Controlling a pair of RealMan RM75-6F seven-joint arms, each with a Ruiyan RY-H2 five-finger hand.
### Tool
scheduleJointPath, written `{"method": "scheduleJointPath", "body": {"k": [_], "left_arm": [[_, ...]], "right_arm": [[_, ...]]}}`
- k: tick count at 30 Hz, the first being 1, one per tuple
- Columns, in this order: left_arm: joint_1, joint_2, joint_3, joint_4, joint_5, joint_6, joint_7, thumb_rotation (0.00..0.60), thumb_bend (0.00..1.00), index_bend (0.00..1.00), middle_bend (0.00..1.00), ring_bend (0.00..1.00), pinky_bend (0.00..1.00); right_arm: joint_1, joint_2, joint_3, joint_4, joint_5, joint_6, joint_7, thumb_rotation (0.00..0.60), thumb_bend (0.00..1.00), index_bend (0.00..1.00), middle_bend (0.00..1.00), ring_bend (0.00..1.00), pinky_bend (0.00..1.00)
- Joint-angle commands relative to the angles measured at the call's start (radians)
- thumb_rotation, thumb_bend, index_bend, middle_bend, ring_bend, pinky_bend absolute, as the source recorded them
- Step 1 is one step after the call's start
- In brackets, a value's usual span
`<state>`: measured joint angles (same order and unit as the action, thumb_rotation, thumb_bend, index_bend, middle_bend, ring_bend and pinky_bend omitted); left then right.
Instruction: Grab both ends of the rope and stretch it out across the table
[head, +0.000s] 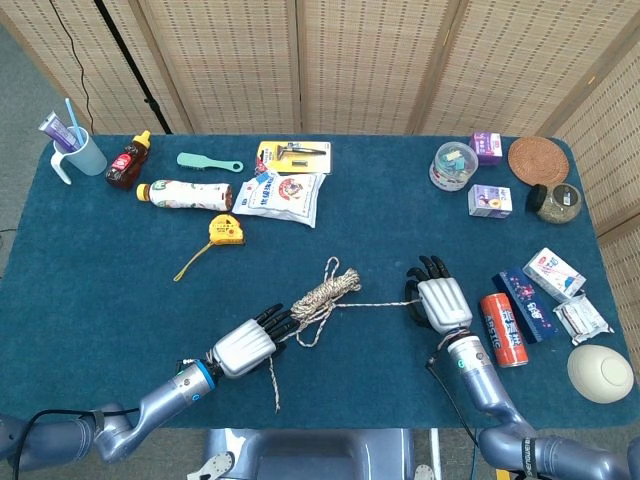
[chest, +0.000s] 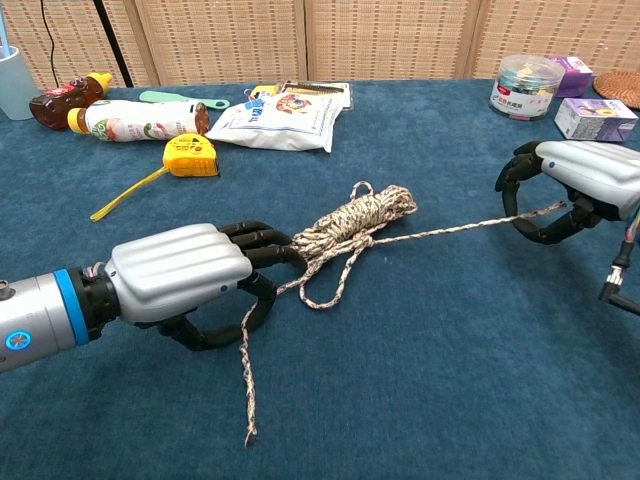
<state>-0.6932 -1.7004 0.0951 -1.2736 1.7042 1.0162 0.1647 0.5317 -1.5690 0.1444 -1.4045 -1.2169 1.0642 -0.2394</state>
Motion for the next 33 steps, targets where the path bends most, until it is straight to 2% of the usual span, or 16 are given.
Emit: {"method": "scheduleJointPath", "body": {"k": [1, 19, 33], "left_arm": [[0.000, -0.001, 0.001, 0.001, -0.001, 0.000, 0.000, 0.600, 0.41, 0.56, 0.13, 0.00, 0.00], [0.007, 0.005, -0.001, 0.002, -0.012, 0.008, -0.006, 0.600, 0.46, 0.60, 0.14, 0.00, 0.00], [0.032, 0.080, -0.015, -0.039, -0.026, 0.070, -0.047, 0.600, 0.46, 0.63, 0.15, 0.01, 0.00]], "right_arm": [[-0.001, 0.000, 0.000, 0.000, 0.001, 0.000, 0.000, 0.600, 0.54, 0.60, 0.27, 0.06, 0.00], [-0.003, 0.005, 0.000, -0.005, -0.001, 0.001, 0.001, 0.600, 0.54, 0.61, 0.27, 0.06, 0.00], [0.004, 0.028, 0.008, -0.052, -0.033, 0.024, -0.012, 0.600, 0.54, 0.61, 0.28, 0.07, 0.00]]}}
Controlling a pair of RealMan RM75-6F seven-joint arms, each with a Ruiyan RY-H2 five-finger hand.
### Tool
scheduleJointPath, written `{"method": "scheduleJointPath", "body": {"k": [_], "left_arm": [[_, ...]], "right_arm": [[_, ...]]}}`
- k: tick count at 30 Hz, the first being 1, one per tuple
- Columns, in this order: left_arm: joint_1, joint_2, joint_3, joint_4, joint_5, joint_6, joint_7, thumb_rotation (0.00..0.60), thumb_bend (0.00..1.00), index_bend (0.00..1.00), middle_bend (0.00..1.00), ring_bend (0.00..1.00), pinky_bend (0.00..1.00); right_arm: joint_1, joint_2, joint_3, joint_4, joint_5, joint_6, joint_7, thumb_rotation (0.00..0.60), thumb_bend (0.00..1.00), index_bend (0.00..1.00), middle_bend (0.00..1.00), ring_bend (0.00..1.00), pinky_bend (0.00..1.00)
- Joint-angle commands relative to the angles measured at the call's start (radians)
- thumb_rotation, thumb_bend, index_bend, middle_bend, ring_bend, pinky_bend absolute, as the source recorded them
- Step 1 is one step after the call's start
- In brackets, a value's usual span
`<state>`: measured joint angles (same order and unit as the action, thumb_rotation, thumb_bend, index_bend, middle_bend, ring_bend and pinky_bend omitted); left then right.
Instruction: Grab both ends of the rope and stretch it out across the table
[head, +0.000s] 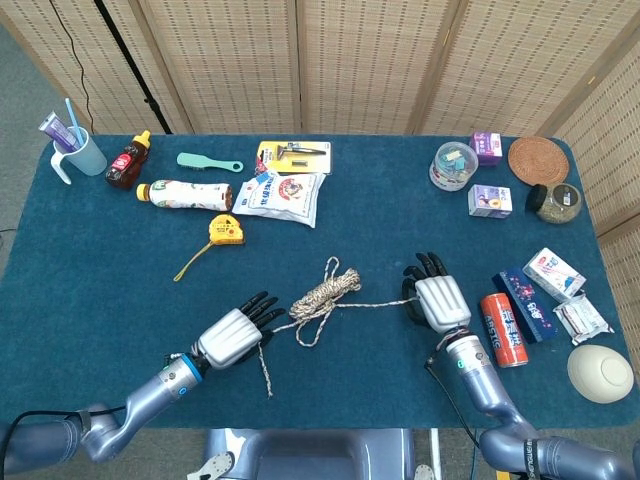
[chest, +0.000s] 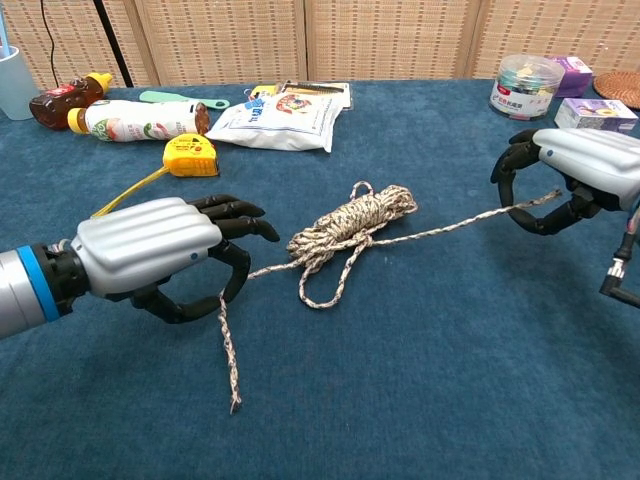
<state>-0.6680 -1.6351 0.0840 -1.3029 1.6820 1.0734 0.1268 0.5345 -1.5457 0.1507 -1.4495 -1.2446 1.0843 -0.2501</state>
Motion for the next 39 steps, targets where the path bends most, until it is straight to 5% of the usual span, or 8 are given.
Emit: {"method": "scheduleJointPath", "body": {"k": [1, 39], "left_arm": [[0.010, 0.024, -0.007, -0.014, -0.007, 0.020, -0.014, 0.600, 0.46, 0.63, 0.16, 0.01, 0.00], [0.181, 0.362, -0.062, 0.021, -0.125, 0.206, -0.224, 0.600, 0.47, 0.63, 0.17, 0.02, 0.00]], "right_arm": [[0.002, 0.009, 0.003, -0.011, -0.009, 0.007, -0.002, 0.600, 0.54, 0.61, 0.28, 0.07, 0.00], [-0.022, 0.227, 0.048, -0.101, -0.033, 0.077, 0.031, 0.600, 0.54, 0.62, 0.29, 0.08, 0.00]]}}
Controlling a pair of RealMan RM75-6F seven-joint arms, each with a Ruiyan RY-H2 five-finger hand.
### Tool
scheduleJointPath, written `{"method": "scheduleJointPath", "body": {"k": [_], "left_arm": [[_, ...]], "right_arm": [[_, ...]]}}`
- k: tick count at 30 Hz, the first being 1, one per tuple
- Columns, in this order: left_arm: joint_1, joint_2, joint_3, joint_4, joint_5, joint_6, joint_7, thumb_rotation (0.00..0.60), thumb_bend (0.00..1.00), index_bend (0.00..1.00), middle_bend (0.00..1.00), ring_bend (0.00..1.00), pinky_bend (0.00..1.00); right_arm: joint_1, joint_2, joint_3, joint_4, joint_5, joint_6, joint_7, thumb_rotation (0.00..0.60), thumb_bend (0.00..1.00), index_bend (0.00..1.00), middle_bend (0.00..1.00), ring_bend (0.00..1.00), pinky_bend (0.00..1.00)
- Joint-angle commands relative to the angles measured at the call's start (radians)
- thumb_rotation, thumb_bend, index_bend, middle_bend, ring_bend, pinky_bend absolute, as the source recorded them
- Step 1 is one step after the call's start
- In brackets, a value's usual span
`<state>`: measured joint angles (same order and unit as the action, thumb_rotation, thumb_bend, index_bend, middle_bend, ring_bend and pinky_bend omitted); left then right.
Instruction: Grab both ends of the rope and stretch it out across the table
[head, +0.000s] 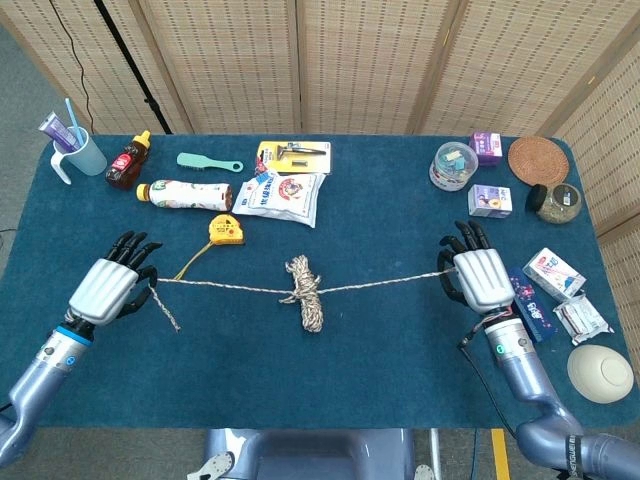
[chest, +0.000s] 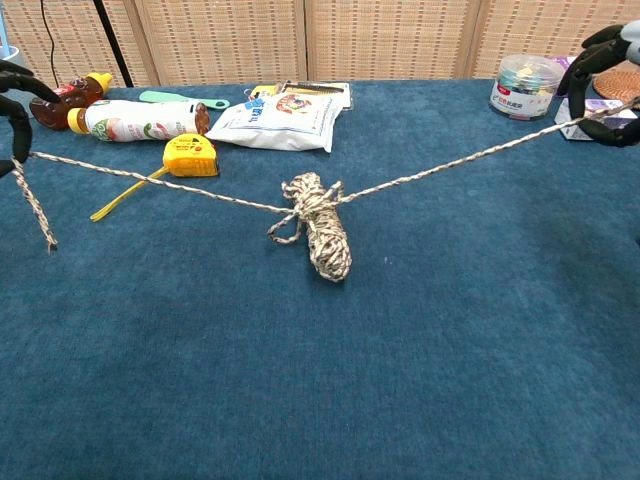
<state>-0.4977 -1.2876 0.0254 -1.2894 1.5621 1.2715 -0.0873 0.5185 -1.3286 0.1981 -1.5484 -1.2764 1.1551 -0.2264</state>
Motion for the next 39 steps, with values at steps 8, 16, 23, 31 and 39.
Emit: {"method": "scheduleJointPath", "body": {"k": [8, 16, 23, 31, 39], "left_arm": [[0.053, 0.065, -0.013, 0.039, -0.039, 0.020, -0.041, 0.600, 0.47, 0.63, 0.17, 0.02, 0.00], [0.080, 0.093, -0.027, 0.073, -0.072, 0.014, -0.057, 0.600, 0.47, 0.63, 0.17, 0.02, 0.00], [0.093, 0.116, -0.045, 0.091, -0.095, 0.007, -0.067, 0.600, 0.47, 0.63, 0.17, 0.02, 0.00], [0.101, 0.136, -0.061, 0.099, -0.111, -0.003, -0.057, 0.600, 0.47, 0.63, 0.17, 0.02, 0.00], [0.101, 0.136, -0.075, 0.082, -0.111, -0.008, -0.075, 0.600, 0.47, 0.63, 0.17, 0.02, 0.00]], "right_arm": [[-0.028, 0.054, 0.004, 0.001, 0.008, 0.025, 0.028, 0.600, 0.54, 0.62, 0.29, 0.08, 0.00], [-0.042, 0.083, 0.011, 0.010, 0.016, 0.037, 0.044, 0.600, 0.54, 0.62, 0.29, 0.08, 0.00], [-0.052, 0.107, 0.015, 0.015, 0.018, 0.046, 0.053, 0.600, 0.54, 0.62, 0.29, 0.08, 0.00], [-0.059, 0.130, 0.021, 0.018, 0.025, 0.052, 0.057, 0.600, 0.54, 0.62, 0.29, 0.08, 0.00], [-0.061, 0.142, 0.021, -0.004, 0.010, 0.055, 0.073, 0.600, 0.54, 0.62, 0.29, 0.08, 0.00]]}}
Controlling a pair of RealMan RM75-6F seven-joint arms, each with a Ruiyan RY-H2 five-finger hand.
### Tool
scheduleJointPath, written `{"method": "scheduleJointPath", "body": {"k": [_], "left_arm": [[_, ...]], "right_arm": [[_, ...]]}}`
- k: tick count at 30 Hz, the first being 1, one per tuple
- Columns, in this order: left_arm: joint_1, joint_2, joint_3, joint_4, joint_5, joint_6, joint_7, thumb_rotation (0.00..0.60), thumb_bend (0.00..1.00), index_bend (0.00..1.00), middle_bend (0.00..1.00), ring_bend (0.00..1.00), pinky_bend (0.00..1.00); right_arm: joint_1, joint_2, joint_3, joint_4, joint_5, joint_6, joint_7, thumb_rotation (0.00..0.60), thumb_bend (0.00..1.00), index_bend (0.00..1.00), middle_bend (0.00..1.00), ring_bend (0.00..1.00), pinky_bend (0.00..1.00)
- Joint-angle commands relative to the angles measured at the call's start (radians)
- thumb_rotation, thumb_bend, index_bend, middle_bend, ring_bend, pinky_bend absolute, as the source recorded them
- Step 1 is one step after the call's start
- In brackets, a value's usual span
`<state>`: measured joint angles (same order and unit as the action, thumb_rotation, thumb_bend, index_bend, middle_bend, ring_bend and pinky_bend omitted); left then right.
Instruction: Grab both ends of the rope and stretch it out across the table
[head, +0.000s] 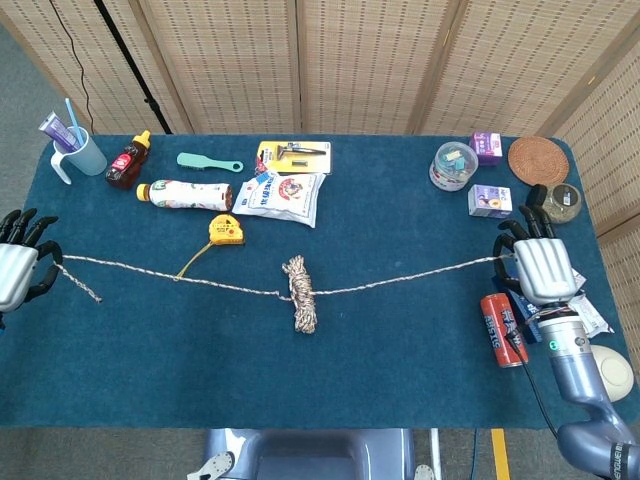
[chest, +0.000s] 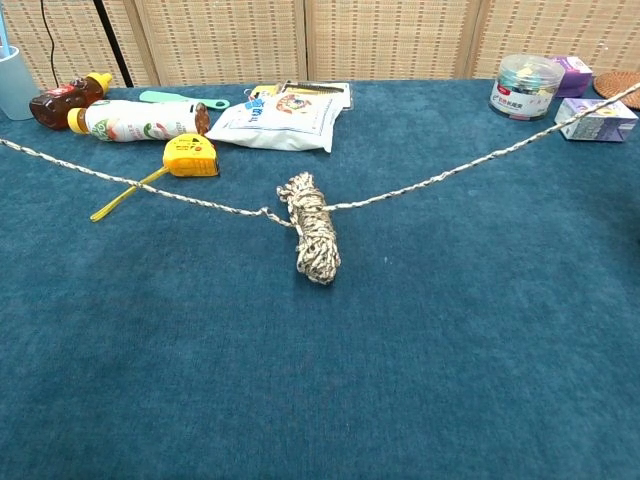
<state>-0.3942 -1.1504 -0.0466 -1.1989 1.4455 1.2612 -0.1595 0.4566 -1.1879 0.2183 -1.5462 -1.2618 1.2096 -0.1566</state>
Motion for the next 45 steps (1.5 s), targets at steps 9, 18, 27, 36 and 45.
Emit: {"method": "scheduleJointPath", "body": {"k": [9, 18, 27, 36, 45], "left_arm": [[-0.061, -0.003, -0.013, -0.134, 0.094, 0.004, 0.034, 0.600, 0.47, 0.63, 0.17, 0.02, 0.00], [-0.112, -0.015, -0.015, -0.249, 0.151, -0.023, 0.092, 0.600, 0.46, 0.59, 0.17, 0.02, 0.00], [-0.147, 0.030, -0.009, -0.386, 0.118, -0.123, 0.173, 0.600, 0.25, 0.00, 0.00, 0.00, 0.00], [-0.115, 0.097, -0.010, -0.452, 0.044, -0.126, 0.182, 0.600, 0.22, 0.00, 0.00, 0.00, 0.00], [-0.010, 0.173, 0.000, -0.484, -0.064, -0.047, 0.201, 0.600, 0.22, 0.03, 0.00, 0.00, 0.00]], "right_arm": [[0.025, 0.012, 0.000, -0.110, -0.055, -0.020, 0.038, 0.600, 0.54, 0.61, 0.29, 0.08, 0.00], [0.068, -0.006, -0.009, -0.187, -0.100, -0.054, 0.004, 0.600, 0.55, 0.56, 0.26, 0.07, 0.00], [0.113, -0.009, -0.012, -0.237, -0.059, -0.119, -0.089, 0.434, 0.27, 0.01, 0.00, 0.00, 0.00], [0.080, 0.023, -0.010, -0.242, -0.046, -0.059, -0.083, 0.384, 0.24, 0.00, 0.00, 0.00, 0.00], [-0.009, 0.073, -0.021, -0.188, -0.065, 0.050, 0.015, 0.600, 0.24, 0.08, 0.00, 0.00, 0.00]]}}
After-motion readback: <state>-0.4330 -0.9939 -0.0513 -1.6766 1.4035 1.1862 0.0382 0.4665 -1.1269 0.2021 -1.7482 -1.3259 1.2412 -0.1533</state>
